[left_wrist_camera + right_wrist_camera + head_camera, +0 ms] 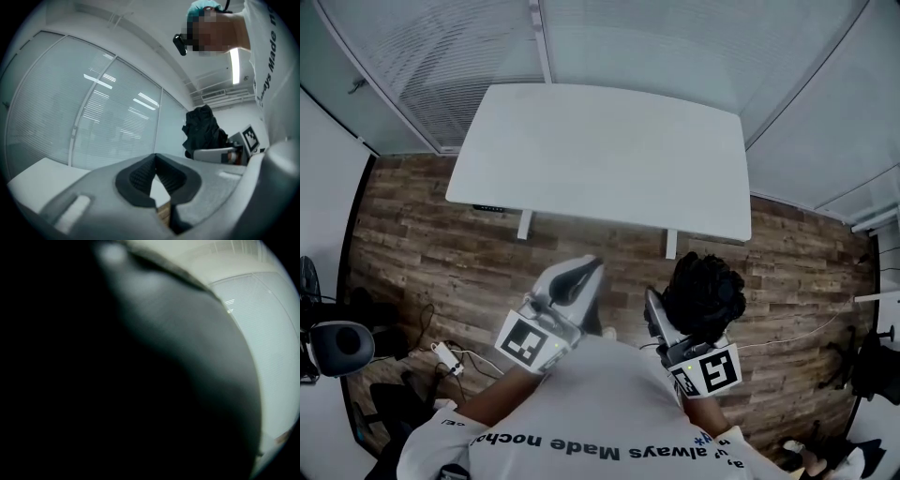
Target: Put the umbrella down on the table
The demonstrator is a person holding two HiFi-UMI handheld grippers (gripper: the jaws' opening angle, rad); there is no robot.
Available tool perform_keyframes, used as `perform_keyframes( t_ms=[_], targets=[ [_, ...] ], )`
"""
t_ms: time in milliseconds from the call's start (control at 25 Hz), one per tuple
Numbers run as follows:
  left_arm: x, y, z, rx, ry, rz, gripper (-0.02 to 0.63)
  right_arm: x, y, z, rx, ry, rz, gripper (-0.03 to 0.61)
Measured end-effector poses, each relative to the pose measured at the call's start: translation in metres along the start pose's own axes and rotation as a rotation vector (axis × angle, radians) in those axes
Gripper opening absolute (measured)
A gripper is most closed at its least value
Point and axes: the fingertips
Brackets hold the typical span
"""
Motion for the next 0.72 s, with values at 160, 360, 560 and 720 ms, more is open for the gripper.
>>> perform_keyframes(
  t_ms=[160,360,560,720],
  targets=[
    [-0.060,0.037,0.006,0.003,-0.021,-0.003,0.003,0.030,0.065,0.003,-0.007,-0.010,-0.001,0.238],
    [-0.146,0.080,0.015,0.004,-0.006,-0.009,0.003,0.064,0.153,0.012,-0.007,-0.014,-0.009,0.238],
    [-0.220,0.121,0.030,-0.002,-0.024,-0.010,0.003,0.095,0.231,0.020,-0.011,-0.015,-0.012,0.238],
    [-0.272,0.148,0.034,-0.003,-0.031,-0.006,0.003,0.118,0.285,0.022,-0.015,-0.014,-0.013,0.238]
  ],
)
Point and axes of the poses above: the fingertips, and each gripper's own axes: y forward along the fingers, x to its right, z out of its top, and after that the axes turned 2 degrees about -z, right-handed
